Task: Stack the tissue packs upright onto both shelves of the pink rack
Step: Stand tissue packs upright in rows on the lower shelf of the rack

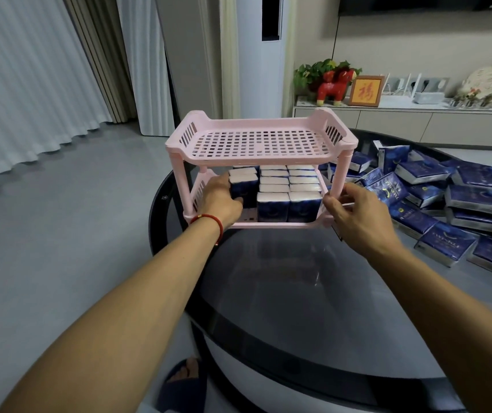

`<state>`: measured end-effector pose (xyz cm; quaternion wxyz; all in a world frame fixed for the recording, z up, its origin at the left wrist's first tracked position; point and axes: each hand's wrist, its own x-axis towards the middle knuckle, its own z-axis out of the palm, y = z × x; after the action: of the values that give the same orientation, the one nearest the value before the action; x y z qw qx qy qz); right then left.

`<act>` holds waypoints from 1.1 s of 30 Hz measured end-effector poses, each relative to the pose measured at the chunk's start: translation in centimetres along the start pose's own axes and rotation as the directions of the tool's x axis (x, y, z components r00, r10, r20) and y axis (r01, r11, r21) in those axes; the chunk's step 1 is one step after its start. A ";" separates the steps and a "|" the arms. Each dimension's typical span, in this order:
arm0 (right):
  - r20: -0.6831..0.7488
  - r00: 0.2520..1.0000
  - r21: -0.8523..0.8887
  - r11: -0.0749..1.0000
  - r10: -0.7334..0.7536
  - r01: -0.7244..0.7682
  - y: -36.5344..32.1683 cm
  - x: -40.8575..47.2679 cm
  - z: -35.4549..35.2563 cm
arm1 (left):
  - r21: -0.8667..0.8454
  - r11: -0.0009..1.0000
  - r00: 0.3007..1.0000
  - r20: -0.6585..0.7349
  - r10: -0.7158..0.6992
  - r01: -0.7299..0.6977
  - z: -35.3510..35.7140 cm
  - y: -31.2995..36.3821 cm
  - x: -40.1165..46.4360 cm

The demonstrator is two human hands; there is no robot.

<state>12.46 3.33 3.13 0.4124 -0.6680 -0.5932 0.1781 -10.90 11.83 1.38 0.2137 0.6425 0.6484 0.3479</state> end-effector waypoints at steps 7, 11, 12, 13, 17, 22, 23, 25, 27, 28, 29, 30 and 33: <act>0.049 0.997 0.076 0.995 0.061 -0.065 0.0 -0.1 0.0 | 0.078 0.996 0.998 0.039 -0.047 0.044 1.0 -0.1 0.9; 0.059 0.997 0.071 0.996 0.052 -0.056 0.0 -0.1 -0.2 | 0.063 0.994 0.994 0.054 -0.096 0.092 1.1 0.1 1.2; 0.063 0.997 0.070 0.996 0.054 -0.058 0.1 0.0 -0.2 | 0.056 0.993 0.993 0.058 -0.106 0.103 1.1 0.2 1.3; 0.068 0.996 0.068 0.996 0.056 -0.060 0.1 0.0 -0.2 | 0.045 0.993 0.992 0.060 -0.115 0.112 1.0 0.2 1.3; 0.088 0.994 0.071 0.995 0.062 -0.069 0.2 0.0 -0.3 | 0.001 0.986 0.984 0.072 -0.163 0.164 0.5 0.1 0.7; 0.116 0.990 0.084 0.992 0.083 -0.093 0.1 0.1 -0.4 | -0.003 0.981 0.977 -0.088 -0.194 0.195 0.1 1.7 -4.4; 0.113 0.990 0.090 0.991 0.088 -0.099 0.1 0.1 -0.3 | -0.029 0.987 0.982 -0.099 -0.162 0.159 0.3 2.2 -5.8; 0.109 0.990 0.098 0.990 0.094 -0.105 0.1 -0.1 -0.3 | -0.055 0.996 0.996 -0.053 -0.071 0.068 0.7 3.3 -8.2; 0.129 0.986 0.130 0.984 0.107 -0.124 -0.1 -0.2 -0.3 | -0.039 0.999 1.000 0.016 -0.015 0.015 1.1 3.9 -9.3; 0.149 0.982 0.156 0.978 0.116 -0.140 -0.1 -0.2 -0.3 | -0.043 0.999 0.999 0.041 -0.013 0.015 1.2 4.0 -9.4; 0.171 0.977 0.181 0.971 0.126 -0.157 -0.1 -0.3 -0.4 | -0.049 0.998 0.998 0.061 -0.026 0.029 1.3 4.1 -9.4; 0.189 0.973 0.204 0.963 0.135 -0.174 0.0 -0.3 -0.4 | -0.055 0.998 0.996 0.075 -0.037 0.041 1.3 4.1 -9.5; 0.228 0.961 0.255 0.944 0.154 -0.211 0.3 -0.1 -0.4 | -0.067 0.997 0.995 0.092 -0.038 0.044 1.3 4.4 -9.8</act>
<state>12.96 3.13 3.15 0.4198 -0.6341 -0.5372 0.3648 -6.15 2.18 2.05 0.2723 0.6365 0.6385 0.3361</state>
